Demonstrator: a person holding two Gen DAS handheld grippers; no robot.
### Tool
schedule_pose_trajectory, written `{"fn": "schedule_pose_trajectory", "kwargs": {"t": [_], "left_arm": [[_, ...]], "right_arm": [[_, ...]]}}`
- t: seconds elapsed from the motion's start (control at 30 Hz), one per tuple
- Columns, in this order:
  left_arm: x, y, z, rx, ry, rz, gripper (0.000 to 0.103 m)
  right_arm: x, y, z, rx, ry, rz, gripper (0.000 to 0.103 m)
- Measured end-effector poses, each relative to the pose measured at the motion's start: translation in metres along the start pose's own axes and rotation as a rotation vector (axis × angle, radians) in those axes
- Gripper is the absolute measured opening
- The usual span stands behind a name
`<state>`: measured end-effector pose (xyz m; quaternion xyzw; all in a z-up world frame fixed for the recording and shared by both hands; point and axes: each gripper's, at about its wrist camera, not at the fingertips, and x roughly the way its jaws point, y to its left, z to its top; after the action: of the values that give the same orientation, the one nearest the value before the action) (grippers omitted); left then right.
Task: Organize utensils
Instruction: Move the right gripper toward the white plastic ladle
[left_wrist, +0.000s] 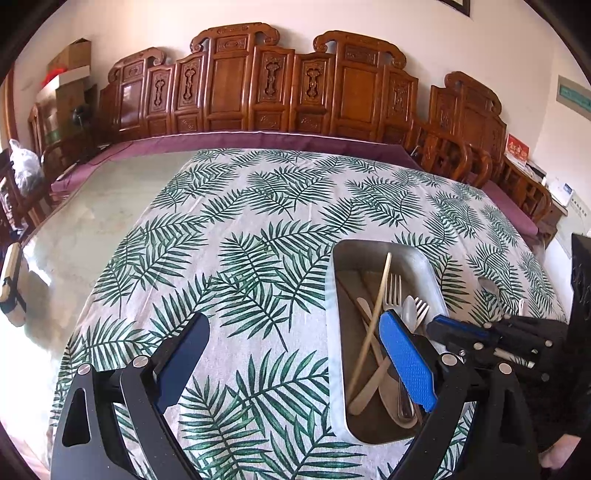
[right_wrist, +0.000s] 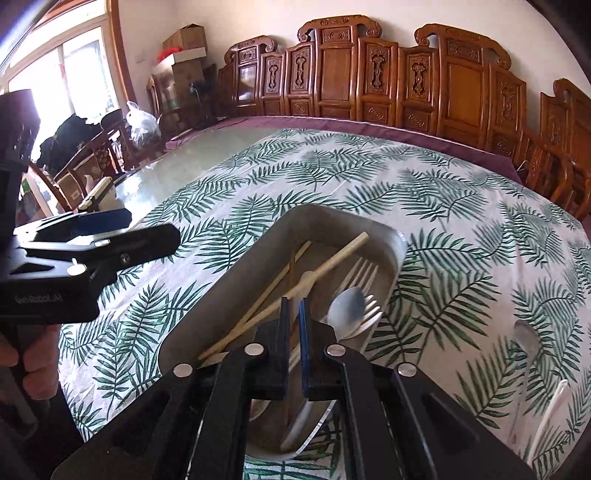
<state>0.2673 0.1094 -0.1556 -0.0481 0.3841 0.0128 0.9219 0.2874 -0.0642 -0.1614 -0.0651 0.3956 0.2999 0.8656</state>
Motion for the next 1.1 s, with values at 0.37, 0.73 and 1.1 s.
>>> {"fn": "schedule_pose_trajectory", "kwargs": {"t": [0.37,0.73,1.1], "left_arm": [[-0.005,-0.016,-0.002,0.023,-0.006,-0.034,0.09],[-0.017,-0.054,-0.009,0.063,-0.016,-0.126,0.09],[-0.022,-0.104,-0.026,0.146,0.0,-0.194,0.09]], "right_arm": [[-0.086,-0.049,-0.019,0.046,-0.112,-0.119,0.06],[-0.122,-0.135,-0.082,0.128,-0.003,-0.325,0.088],[-0.085,-0.179,-0.127,0.239,0.137,-0.376,0.083]]}}
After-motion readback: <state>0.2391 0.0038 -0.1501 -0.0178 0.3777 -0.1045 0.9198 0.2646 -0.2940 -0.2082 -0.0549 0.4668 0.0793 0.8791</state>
